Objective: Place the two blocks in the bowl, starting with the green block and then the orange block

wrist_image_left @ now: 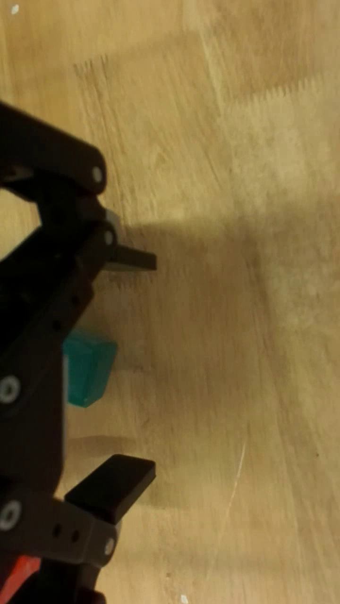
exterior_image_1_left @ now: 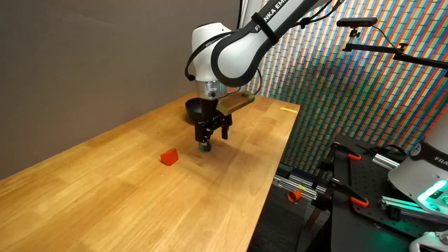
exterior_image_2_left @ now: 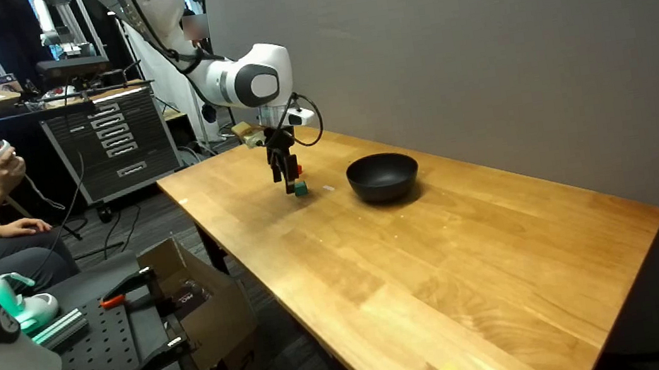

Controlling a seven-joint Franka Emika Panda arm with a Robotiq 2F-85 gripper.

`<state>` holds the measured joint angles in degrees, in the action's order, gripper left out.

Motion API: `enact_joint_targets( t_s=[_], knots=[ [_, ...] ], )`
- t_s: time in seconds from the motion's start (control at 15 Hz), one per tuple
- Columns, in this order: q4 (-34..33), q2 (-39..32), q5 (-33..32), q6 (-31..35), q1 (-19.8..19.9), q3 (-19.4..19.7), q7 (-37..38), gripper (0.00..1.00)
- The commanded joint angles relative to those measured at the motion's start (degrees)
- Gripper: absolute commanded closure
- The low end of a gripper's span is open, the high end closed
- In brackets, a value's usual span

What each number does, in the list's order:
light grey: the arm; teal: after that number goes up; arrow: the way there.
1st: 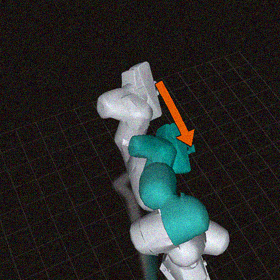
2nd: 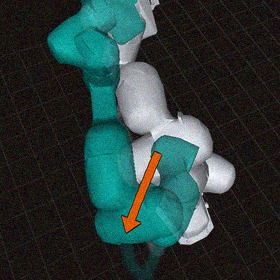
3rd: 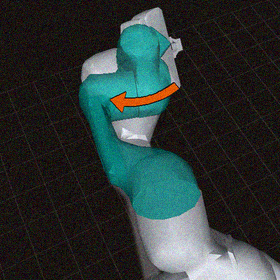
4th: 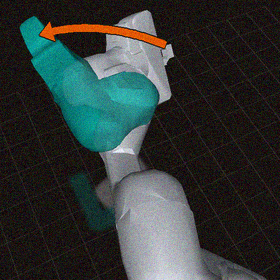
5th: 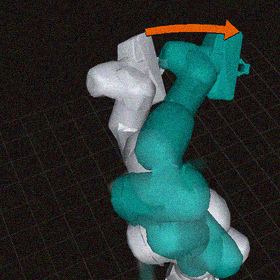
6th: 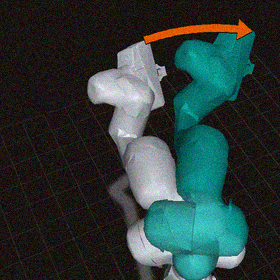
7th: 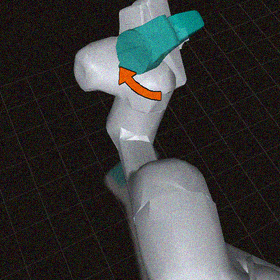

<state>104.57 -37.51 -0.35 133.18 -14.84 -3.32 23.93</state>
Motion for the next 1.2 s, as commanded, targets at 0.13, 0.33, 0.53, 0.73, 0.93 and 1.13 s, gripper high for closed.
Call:
enact_joint_targets(
  t_s=[0.13, 0.33, 0.53, 0.73, 0.93, 1.13],
  knots=[
    [-9.1, -6.4, -4.6, -0.1, -4.9, 5.2, 6.2, 0.0],
    [-11.5, -8.0, -6.7, -0.7, -6.7, 7.4, 8.7, 0.28],
    [-11.6, -7.9, -6.9, -1.3, -7.0, 8.1, 10.5, 0.51],
    [-8.9, -5.4, -6.7, -1.9, -6.8, 8.8, 12.8, 0.74],
    [-6.7, -2.1, -9.0, -1.7, -7.5, 11.2, 16.2, 0.84],
    [-5.9, 1.3, -13.9, -1.7, -8.0, 14.0, 19.7, 0.85]
  ],
)
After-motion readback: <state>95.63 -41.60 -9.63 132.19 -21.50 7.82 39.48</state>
